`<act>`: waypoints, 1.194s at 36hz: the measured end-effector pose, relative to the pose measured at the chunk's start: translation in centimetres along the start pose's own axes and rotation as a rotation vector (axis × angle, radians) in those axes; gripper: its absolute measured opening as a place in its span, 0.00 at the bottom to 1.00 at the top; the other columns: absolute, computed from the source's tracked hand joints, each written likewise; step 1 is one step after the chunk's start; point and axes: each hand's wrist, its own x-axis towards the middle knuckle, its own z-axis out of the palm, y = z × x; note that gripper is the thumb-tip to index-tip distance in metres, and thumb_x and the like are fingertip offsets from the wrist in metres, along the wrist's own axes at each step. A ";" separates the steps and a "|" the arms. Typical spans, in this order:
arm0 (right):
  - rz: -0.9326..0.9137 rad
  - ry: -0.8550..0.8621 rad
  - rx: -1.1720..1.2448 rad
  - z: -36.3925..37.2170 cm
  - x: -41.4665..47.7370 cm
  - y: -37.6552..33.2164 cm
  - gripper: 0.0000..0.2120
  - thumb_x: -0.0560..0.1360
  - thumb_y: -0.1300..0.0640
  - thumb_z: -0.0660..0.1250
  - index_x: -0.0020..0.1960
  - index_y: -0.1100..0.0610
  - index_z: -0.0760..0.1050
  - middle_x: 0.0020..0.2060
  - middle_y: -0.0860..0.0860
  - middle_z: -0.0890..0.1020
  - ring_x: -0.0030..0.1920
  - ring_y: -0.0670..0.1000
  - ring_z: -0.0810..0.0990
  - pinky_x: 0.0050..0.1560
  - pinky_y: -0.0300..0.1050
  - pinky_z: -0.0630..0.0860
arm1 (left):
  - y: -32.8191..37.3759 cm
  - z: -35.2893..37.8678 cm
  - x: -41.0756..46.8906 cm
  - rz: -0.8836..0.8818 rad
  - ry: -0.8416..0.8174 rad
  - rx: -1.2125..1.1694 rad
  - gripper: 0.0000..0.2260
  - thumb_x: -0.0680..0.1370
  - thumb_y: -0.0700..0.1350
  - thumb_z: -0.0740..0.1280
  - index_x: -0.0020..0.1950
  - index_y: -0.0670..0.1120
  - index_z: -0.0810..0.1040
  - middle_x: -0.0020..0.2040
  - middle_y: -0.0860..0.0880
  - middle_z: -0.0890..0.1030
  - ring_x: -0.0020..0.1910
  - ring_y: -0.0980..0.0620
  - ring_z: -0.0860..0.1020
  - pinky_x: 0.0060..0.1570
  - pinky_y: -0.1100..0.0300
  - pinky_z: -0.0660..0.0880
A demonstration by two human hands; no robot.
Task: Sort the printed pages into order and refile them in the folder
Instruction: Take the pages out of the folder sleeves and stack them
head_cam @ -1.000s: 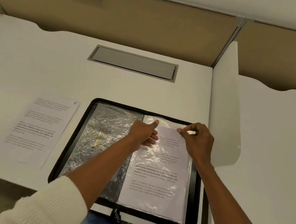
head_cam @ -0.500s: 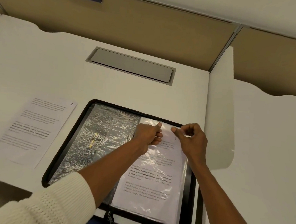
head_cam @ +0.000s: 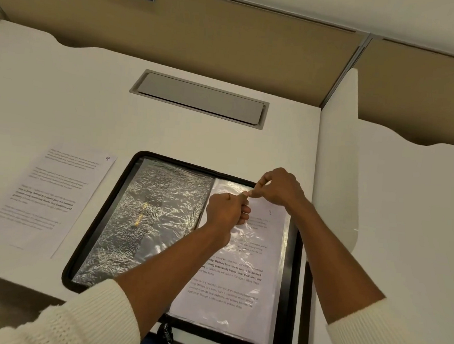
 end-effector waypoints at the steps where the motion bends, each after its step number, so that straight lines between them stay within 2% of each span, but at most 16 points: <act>1: 0.012 -0.051 -0.038 -0.3 0.4 -0.3 0.13 0.67 0.48 0.84 0.43 0.52 0.84 0.43 0.47 0.84 0.45 0.50 0.83 0.48 0.50 0.83 | -0.1 0.0 -0.1 0.008 0.004 0.005 0.14 0.81 0.48 0.74 0.50 0.36 0.85 0.37 0.42 0.85 0.33 0.51 0.81 0.33 0.61 0.79; 6: -0.003 -0.295 -0.202 -0.9 1.5 -1.9 0.16 0.65 0.57 0.86 0.48 0.57 0.83 0.42 0.52 0.84 0.40 0.52 0.82 0.38 0.44 0.81 | -0.1 -0.2 -0.2 0.051 0.013 0.021 0.14 0.82 0.47 0.73 0.50 0.35 0.84 0.37 0.43 0.85 0.33 0.51 0.81 0.34 0.61 0.79; 9: -0.037 -0.349 -0.313 -0.7 2.0 -2.2 0.21 0.64 0.59 0.87 0.53 0.60 0.83 0.46 0.53 0.84 0.42 0.52 0.83 0.42 0.45 0.83 | 0.1 -0.6 -0.5 0.074 0.009 0.027 0.15 0.82 0.48 0.73 0.49 0.35 0.84 0.38 0.42 0.86 0.34 0.49 0.81 0.36 0.59 0.80; 13: -0.183 -0.299 -0.416 -0.8 2.6 -1.7 0.12 0.70 0.68 0.77 0.47 0.55 0.82 0.49 0.51 0.82 0.45 0.49 0.79 0.40 0.40 0.76 | 0.1 -1.5 -0.9 0.137 0.004 0.095 0.20 0.81 0.57 0.73 0.47 0.39 0.85 0.39 0.44 0.87 0.35 0.50 0.83 0.40 0.53 0.82; 15: -0.221 -0.295 -0.380 -1.2 2.9 -1.2 0.13 0.72 0.71 0.71 0.43 0.53 0.80 0.47 0.51 0.81 0.47 0.53 0.81 0.39 0.40 0.77 | -0.6 -2.3 -0.7 0.267 0.062 0.284 0.20 0.81 0.60 0.71 0.43 0.44 0.84 0.37 0.49 0.86 0.37 0.51 0.84 0.46 0.49 0.84; 17: -0.237 -0.327 -0.358 -1.7 3.1 -0.9 0.12 0.74 0.71 0.71 0.44 0.53 0.82 0.46 0.50 0.81 0.49 0.54 0.83 0.42 0.42 0.80 | -1.8 -3.4 -0.4 0.465 0.150 0.567 0.17 0.81 0.60 0.71 0.41 0.49 0.81 0.38 0.53 0.83 0.41 0.53 0.82 0.48 0.49 0.81; 19: -0.251 -0.365 -0.387 -2.0 3.5 -0.5 0.12 0.75 0.70 0.71 0.49 0.55 0.85 0.50 0.52 0.82 0.51 0.54 0.83 0.46 0.46 0.83 | -3.0 -4.4 0.1 0.630 0.200 0.785 0.13 0.79 0.59 0.72 0.46 0.51 0.79 0.47 0.55 0.80 0.51 0.53 0.77 0.50 0.53 0.77; 22: -0.235 -0.374 -0.412 -1.9 4.1 0.2 0.12 0.75 0.67 0.71 0.55 0.57 0.86 0.52 0.52 0.84 0.52 0.54 0.82 0.52 0.51 0.83 | -4.7 -5.9 0.5 0.786 0.170 0.991 0.20 0.76 0.62 0.74 0.58 0.49 0.77 0.60 0.51 0.75 0.63 0.50 0.70 0.58 0.52 0.74; 25: -0.219 -0.381 -0.353 -1.6 4.3 0.6 0.01 0.76 0.58 0.76 0.47 0.52 0.85 0.47 0.49 0.85 0.50 0.52 0.82 0.52 0.48 0.80 | -6.0 -6.8 0.2 0.775 0.098 1.105 0.34 0.74 0.68 0.72 0.70 0.47 0.73 0.77 0.45 0.66 0.78 0.44 0.62 0.72 0.45 0.68; 28: -0.177 -0.391 -0.270 -1.4 4.4 0.8 0.09 0.73 0.48 0.80 0.40 0.51 0.84 0.43 0.51 0.87 0.43 0.49 0.81 0.45 0.46 0.79 | -7.0 -7.3 -0.5 0.705 0.015 1.152 0.45 0.74 0.74 0.67 0.80 0.46 0.63 0.85 0.44 0.53 0.84 0.43 0.50 0.79 0.43 0.61; 31: -0.101 -0.419 -0.218 -1.3 4.3 1.0 0.17 0.67 0.43 0.83 0.41 0.56 0.86 0.36 0.51 0.85 0.35 0.47 0.79 0.34 0.39 0.76 | -7.8 -7.7 -1.2 0.686 -0.021 1.215 0.51 0.74 0.79 0.62 0.85 0.46 0.53 0.87 0.47 0.43 0.85 0.47 0.42 0.83 0.46 0.54; 33: -0.075 -0.449 -0.235 -1.2 4.2 1.0 0.19 0.64 0.43 0.85 0.41 0.57 0.86 0.36 0.50 0.84 0.37 0.48 0.80 0.35 0.39 0.77 | -8.1 -7.9 -1.5 0.673 -0.045 1.269 0.53 0.74 0.80 0.59 0.86 0.46 0.49 0.86 0.48 0.37 0.85 0.49 0.37 0.83 0.47 0.51; 35: -0.060 -0.457 -0.258 -1.2 4.2 0.9 0.17 0.62 0.46 0.87 0.40 0.55 0.85 0.37 0.49 0.84 0.40 0.48 0.80 0.36 0.40 0.78 | -8.3 -8.0 -1.6 0.676 -0.067 1.320 0.55 0.74 0.81 0.56 0.86 0.45 0.45 0.85 0.48 0.32 0.84 0.50 0.32 0.84 0.47 0.49; 37: -0.044 -0.469 -0.281 -1.2 4.2 0.8 0.17 0.62 0.48 0.87 0.43 0.54 0.85 0.39 0.48 0.84 0.41 0.47 0.80 0.35 0.40 0.77 | -8.5 -8.2 -1.6 0.686 -0.074 1.341 0.56 0.74 0.82 0.55 0.86 0.44 0.44 0.84 0.48 0.29 0.83 0.50 0.30 0.84 0.47 0.47; 41: -0.022 -0.490 -0.304 -1.1 4.4 0.8 0.17 0.61 0.50 0.88 0.43 0.55 0.85 0.33 0.45 0.83 0.37 0.47 0.79 0.36 0.40 0.76 | -8.6 -8.2 -1.6 0.696 -0.075 1.334 0.56 0.74 0.82 0.55 0.86 0.44 0.44 0.84 0.49 0.29 0.83 0.50 0.30 0.83 0.47 0.46; 43: -0.024 -0.488 -0.325 -1.1 4.7 0.8 0.18 0.61 0.50 0.88 0.44 0.56 0.86 0.35 0.46 0.83 0.38 0.47 0.79 0.38 0.41 0.77 | -8.6 -8.3 -1.6 0.709 -0.073 1.328 0.56 0.74 0.82 0.55 0.86 0.44 0.43 0.84 0.49 0.29 0.83 0.50 0.31 0.83 0.47 0.47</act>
